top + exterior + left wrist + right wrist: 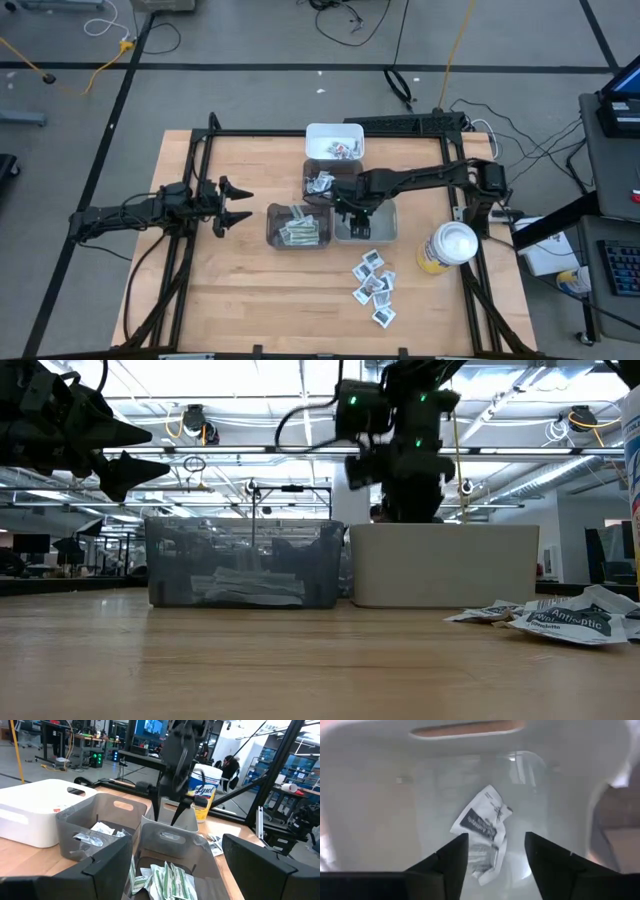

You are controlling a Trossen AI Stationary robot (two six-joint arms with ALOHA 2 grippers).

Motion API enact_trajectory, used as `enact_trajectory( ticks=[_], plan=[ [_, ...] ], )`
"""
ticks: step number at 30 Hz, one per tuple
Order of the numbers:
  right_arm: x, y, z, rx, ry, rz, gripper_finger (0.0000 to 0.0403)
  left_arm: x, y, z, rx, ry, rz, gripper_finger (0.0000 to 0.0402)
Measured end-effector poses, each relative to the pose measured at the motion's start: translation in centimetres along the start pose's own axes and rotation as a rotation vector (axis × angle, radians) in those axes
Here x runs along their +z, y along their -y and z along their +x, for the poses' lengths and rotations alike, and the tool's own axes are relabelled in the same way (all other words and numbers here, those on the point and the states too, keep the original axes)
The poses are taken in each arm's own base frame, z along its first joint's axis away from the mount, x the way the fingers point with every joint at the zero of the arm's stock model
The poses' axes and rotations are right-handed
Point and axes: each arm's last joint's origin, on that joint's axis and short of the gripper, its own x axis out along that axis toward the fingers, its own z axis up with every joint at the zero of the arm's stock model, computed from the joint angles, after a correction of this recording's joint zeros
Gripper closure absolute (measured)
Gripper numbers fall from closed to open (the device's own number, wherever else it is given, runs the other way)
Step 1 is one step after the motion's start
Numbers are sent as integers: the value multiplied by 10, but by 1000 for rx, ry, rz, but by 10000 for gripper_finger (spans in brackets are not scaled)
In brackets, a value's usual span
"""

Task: Pick & Place First Aid Supplies
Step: Put the white towelette pack into the gray bin

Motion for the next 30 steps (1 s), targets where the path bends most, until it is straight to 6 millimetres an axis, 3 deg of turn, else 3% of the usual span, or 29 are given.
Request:
enact_trajectory(
  ticks=[4, 19, 22, 30],
  plan=[
    [-4, -3, -18, 6, 27, 73, 201, 0, 0, 0, 0, 0, 0, 91],
    [-23, -10, -50, 19, 5, 272, 212, 0, 0, 0, 0, -1, 0, 92],
    [-24, -22, -52, 24, 11, 304, 207, 0, 0, 0, 0, -1, 0, 91],
    [-31, -81, -49, 65, -3, 218, 188, 0, 0, 0, 0, 0, 0, 91]
  ],
)
